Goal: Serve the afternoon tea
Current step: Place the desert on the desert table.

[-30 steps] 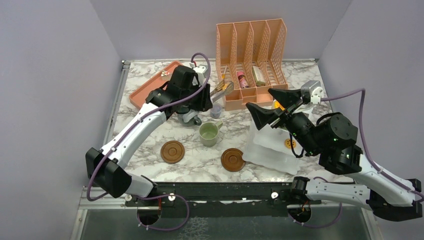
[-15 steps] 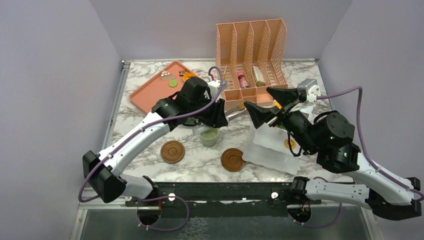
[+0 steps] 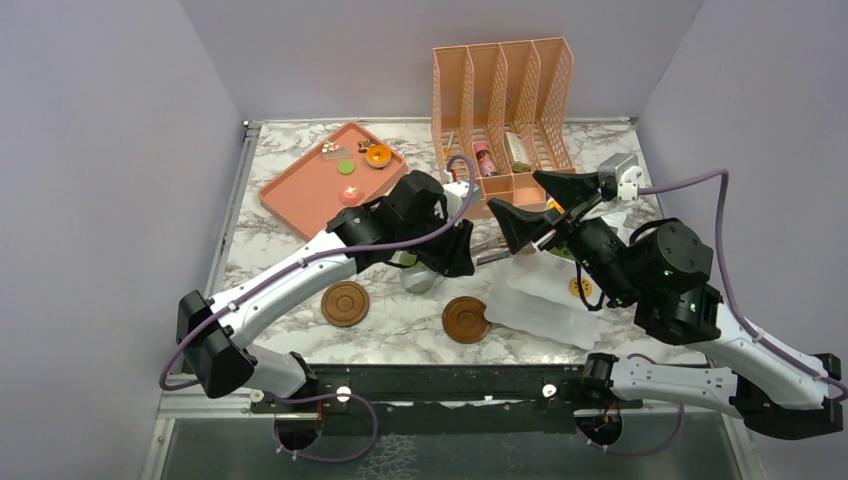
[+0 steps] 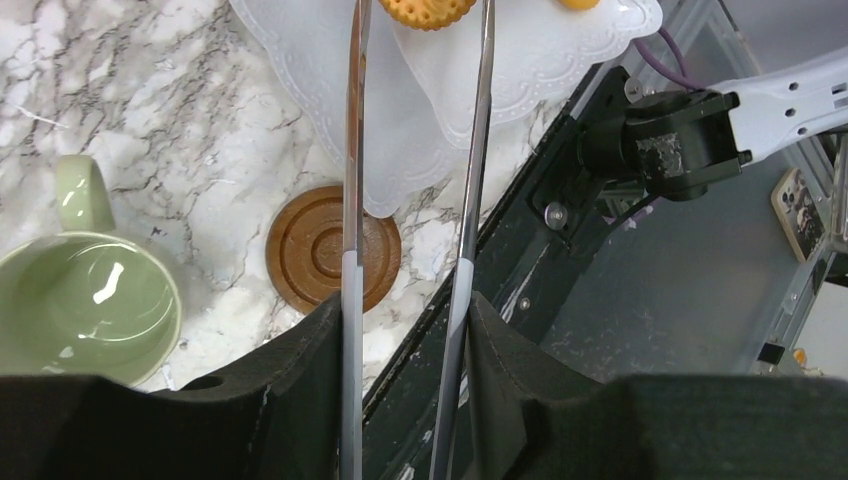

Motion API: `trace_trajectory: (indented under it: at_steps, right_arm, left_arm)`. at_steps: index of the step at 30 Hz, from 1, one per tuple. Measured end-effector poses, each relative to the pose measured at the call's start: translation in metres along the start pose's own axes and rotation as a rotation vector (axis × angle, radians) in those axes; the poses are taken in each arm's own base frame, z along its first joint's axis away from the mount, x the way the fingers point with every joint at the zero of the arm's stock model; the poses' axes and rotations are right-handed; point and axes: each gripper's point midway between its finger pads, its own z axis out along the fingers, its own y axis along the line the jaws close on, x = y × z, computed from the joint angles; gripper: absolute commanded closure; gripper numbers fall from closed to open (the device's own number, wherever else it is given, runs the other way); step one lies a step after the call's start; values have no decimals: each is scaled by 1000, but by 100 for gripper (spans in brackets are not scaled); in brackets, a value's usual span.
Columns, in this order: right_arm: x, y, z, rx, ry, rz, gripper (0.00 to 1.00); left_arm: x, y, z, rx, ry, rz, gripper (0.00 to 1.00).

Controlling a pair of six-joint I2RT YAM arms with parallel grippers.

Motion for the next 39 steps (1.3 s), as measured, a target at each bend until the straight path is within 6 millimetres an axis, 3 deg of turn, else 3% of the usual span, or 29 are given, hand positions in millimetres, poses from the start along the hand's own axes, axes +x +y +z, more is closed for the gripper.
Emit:
trace_trajectory:
  at_steps: [8,25,39]
  right_arm:
    - [1,3,1,-11,2,9,5]
    - [-5,2,-4,-18,-16,25,5]
    - [-5,2,-4,-19,-16,25,5]
  left_arm:
    - [12,-14,21,28,58,24,64]
    - [15,-40,35,75,89,64,60]
    - [15,-42,41,77,96,70,50]
